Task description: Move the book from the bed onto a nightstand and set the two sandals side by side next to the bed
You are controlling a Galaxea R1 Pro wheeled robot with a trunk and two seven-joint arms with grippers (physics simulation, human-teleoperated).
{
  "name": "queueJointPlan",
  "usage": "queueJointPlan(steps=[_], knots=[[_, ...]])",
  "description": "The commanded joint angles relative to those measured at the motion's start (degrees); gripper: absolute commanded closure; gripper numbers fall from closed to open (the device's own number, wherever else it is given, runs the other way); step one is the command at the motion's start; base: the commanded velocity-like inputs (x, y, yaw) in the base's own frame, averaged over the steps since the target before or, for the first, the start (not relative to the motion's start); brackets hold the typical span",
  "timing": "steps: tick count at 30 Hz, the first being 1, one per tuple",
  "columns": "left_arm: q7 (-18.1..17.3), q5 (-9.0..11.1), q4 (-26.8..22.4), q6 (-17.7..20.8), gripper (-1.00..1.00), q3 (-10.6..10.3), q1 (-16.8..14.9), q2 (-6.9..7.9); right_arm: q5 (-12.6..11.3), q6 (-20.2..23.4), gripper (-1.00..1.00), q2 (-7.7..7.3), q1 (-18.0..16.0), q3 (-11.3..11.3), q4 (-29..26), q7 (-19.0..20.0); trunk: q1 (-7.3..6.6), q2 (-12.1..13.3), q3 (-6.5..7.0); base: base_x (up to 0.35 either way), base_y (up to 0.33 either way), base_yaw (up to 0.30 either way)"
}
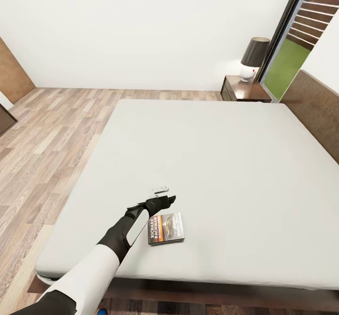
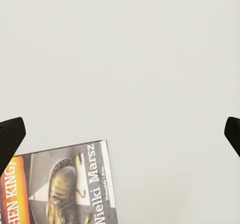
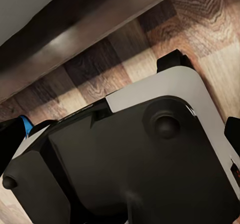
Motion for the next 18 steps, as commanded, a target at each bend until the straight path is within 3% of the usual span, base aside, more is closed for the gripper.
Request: queueJointPlan(steps=[1,18], knots=[[0.0,0.3,-0.1,0.2,-1.00,0.0,0.0,0.00,-0.2,0.1,-1.00,-0.03,-0.1,-0.3,0.2,0.3,0.23,-0.5,-0.23,0.000,0.000,0.000],[0.0,0.3,-0.1,0.2,-1.00,0.0,0.0,0.00,-0.2,0.1,-1.00,-0.03,-0.1,-0.3,0.2,0.3,3.96,-7.3,-3.28,0.000,0.000,0.000]])
